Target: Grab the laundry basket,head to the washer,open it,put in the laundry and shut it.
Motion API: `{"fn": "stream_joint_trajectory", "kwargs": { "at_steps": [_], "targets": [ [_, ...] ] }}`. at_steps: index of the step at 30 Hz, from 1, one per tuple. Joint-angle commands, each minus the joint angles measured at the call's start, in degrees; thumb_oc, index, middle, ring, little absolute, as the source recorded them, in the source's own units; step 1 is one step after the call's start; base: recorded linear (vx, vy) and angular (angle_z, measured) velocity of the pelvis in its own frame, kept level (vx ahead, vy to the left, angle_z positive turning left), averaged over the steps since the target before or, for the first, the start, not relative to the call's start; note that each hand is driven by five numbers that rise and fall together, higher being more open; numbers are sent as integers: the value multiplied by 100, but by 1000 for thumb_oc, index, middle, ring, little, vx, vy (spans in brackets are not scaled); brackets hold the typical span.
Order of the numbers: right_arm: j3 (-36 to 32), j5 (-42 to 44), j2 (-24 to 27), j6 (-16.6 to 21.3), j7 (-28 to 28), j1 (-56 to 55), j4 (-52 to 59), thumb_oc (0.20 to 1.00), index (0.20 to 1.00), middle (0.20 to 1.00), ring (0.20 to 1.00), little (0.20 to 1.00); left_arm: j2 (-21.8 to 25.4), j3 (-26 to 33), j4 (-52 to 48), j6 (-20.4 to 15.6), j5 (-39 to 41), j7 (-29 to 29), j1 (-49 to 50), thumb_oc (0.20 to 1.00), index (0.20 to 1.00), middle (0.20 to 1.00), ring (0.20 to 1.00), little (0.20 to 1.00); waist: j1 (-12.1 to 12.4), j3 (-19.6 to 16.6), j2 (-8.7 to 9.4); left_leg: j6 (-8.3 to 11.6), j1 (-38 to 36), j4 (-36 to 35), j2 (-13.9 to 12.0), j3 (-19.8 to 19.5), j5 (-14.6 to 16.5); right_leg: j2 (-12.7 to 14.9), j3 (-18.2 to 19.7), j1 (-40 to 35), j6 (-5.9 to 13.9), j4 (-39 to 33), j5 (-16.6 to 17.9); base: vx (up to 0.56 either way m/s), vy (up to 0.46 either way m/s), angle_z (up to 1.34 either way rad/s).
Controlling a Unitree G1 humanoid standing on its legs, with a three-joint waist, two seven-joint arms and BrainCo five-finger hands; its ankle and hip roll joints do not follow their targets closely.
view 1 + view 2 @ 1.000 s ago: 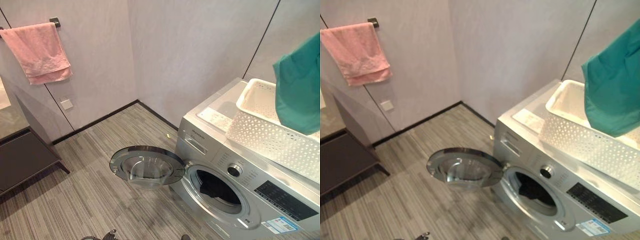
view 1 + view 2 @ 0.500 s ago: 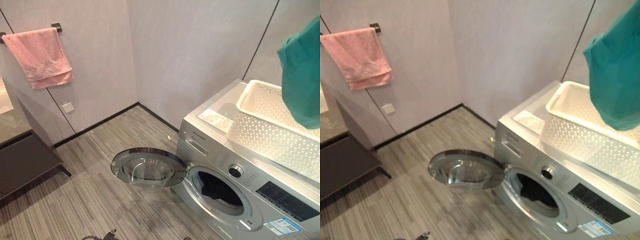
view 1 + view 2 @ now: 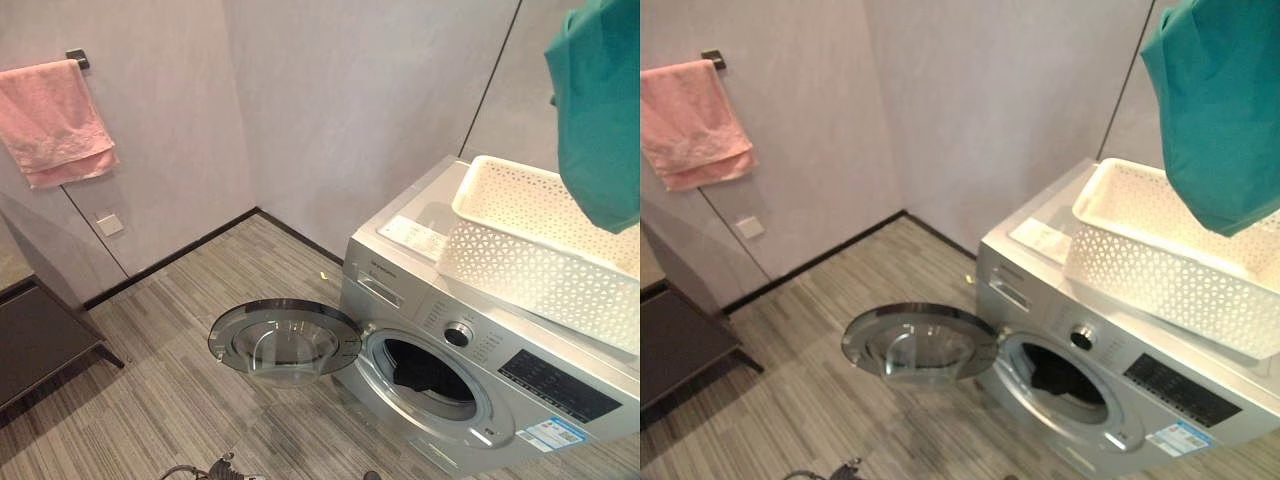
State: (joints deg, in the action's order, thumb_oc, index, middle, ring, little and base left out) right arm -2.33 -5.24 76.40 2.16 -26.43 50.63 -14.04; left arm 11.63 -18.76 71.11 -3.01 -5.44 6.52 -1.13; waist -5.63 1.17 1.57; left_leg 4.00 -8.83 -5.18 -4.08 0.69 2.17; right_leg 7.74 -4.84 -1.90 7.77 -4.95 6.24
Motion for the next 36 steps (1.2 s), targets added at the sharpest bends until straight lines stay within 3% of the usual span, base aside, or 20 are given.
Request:
{"fn": "stream_joint_trajectory", "kwargs": {
  "at_steps": [1,4,5,6,8,9,14,18,19,20,21,22,23,24,28,32,33,34,36],
  "targets": [
    [-382,183,277,191,-263,341,39,200,200,200,200,200,192,-217,409,-82,-179,107,-250,1000,1000,1000,1000,1000,114,-246,534,-406,197,979,363,-96,1059,675,3,585,421,1073,-200,-30,135,-3],
    [-524,129,446,173,-264,279,344,200,200,200,200,200,143,-306,434,-94,-268,58,-294,1000,1000,1000,1000,1000,-21,-194,535,-493,197,1031,553,-9,1116,842,152,676,499,1065,185,-96,208,-14],
    [-566,37,545,113,-265,236,536,200,200,200,200,200,142,-358,402,-108,-297,10,-315,1000,1000,1000,1000,1000,-111,-98,530,-561,211,1100,635,85,1152,949,287,807,531,1073,583,-149,204,-25],
    [-595,50,595,83,-268,225,568,200,200,200,200,200,158,-366,365,-106,-292,-7,-323,1000,1000,1000,1000,1000,-171,-38,504,-593,232,1148,624,145,1147,956,278,872,502,1089,582,-172,217,-30],
    [-630,56,655,65,-250,210,612,200,200,200,200,200,192,-360,352,-89,-294,-20,-348,1000,1000,1000,1000,1000,-183,12,467,-636,243,1177,605,239,1164,889,273,921,430,1148,444,-106,125,-54],
    [-662,85,694,92,-221,165,757,200,200,200,200,200,259,-305,317,-76,-282,-28,-322,1000,1000,1000,1000,1000,-194,92,357,-712,267,1220,542,409,1176,685,114,910,263,1373,-45,-157,127,-81],
    [-901,-90,438,174,-42,-147,1190,200,200,200,200,200,370,152,317,-23,-108,49,-165,1000,1000,1000,1000,1000,-66,113,246,-878,500,1254,455,890,953,318,-331,874,-7,2451,-853,-177,66,-91],
    [-1233,-239,-22,259,94,-647,1620,200,200,200,200,200,363,319,258,-29,-85,76,-79,1000,1000,1000,1000,1000,59,33,229,-875,589,1150,436,1170,821,310,-556,719,-65,2588,-1079,-93,-22,-71],
    [-1373,-270,-256,281,215,-915,1803,200,200,200,200,200,336,367,225,-39,-70,85,-65,1000,1000,1000,1000,1000,88,1,224,-870,610,1132,440,1242,802,305,-602,630,-58,2529,-1121,-34,-75,-58],
    [-1633,-331,-888,374,334,-1621,2139,200,200,200,200,200,246,422,99,-85,-19,80,-67,1000,1000,1000,1000,1000,142,-30,226,-870,616,1125,463,1298,821,272,-592,483,-27,2438,-1202,-33,-74,-54],
    [-1718,-343,-928,363,345,-1714,2193,200,200,200,200,200,273,409,93,-85,-19,81,-57,1000,1000,1000,1000,1000,157,-38,253,-870,630,1126,459,1310,789,267,-595,484,-38,2406,-1164,-24,-145,-29],
    [-1749,-448,-1628,443,550,-2209,2646,200,200,200,200,200,217,444,-277,-208,22,158,-60,1000,1000,1000,1000,1000,291,-48,300,-851,683,1193,502,1447,854,352,-687,196,18,1897,-1228,-42,-101,-22],
    [-1800,-464,-1676,425,566,-2271,2702,200,200,200,200,200,246,440,-298,-201,19,159,-36,1000,1000,1000,1000,1000,298,-55,325,-850,697,1201,496,1460,821,342,-694,175,9,1826,-1169,-112,-252,-24],
    [-1524,-267,-2759,594,983,-3144,3195,200,200,200,200,200,253,528,-1216,-412,353,190,8,1000,1000,1000,1000,1000,450,-23,324,-769,797,1242,415,1609,833,389,-836,-114,90,1138,-1094,-120,-204,-26],
    [-1190,26,-3872,856,1675,-4475,3967,200,200,200,200,200,503,371,-3066,-636,714,5,120,1000,1000,1000,1000,1000,475,30,318,-669,892,1172,308,1522,673,331,-983,-230,51,907,-1035,-68,-114,-1],
    [-708,322,-4202,961,2333,-5332,4354,200,200,200,200,200,1138,256,-5247,-683,530,-314,236,1000,1000,1000,1000,1000,439,45,262,-622,880,1106,273,1472,653,301,-1065,-314,72,774,-1025,-25,-43,17],
    [-709,327,-4214,957,2342,-5345,4367,200,200,200,200,200,1159,270,-5303,-649,534,-328,271,1000,1000,1000,1000,1000,436,33,275,-624,895,1099,276,1477,619,303,-1067,-302,65,763,-1000,-14,-22,10],
    [-377,485,-4285,855,2707,-5630,4494,200,200,200,200,200,1340,242,-6092,-460,635,-624,133,1000,1000,1000,1000,1000,428,52,231,-621,871,1076,265,1472,632,301,-1090,-328,63,740,-1025,-33,-22,4],
    [-62,722,-4344,688,3006,-5717,4555,200,200,200,200,200,1423,92,-6544,-224,1126,-997,-173,1000,1000,1000,1000,1000,406,56,182,-609,865,1033,261,1457,583,306,-1096,-329,55,719,-1014,-32,-13,3]
  ]
}}
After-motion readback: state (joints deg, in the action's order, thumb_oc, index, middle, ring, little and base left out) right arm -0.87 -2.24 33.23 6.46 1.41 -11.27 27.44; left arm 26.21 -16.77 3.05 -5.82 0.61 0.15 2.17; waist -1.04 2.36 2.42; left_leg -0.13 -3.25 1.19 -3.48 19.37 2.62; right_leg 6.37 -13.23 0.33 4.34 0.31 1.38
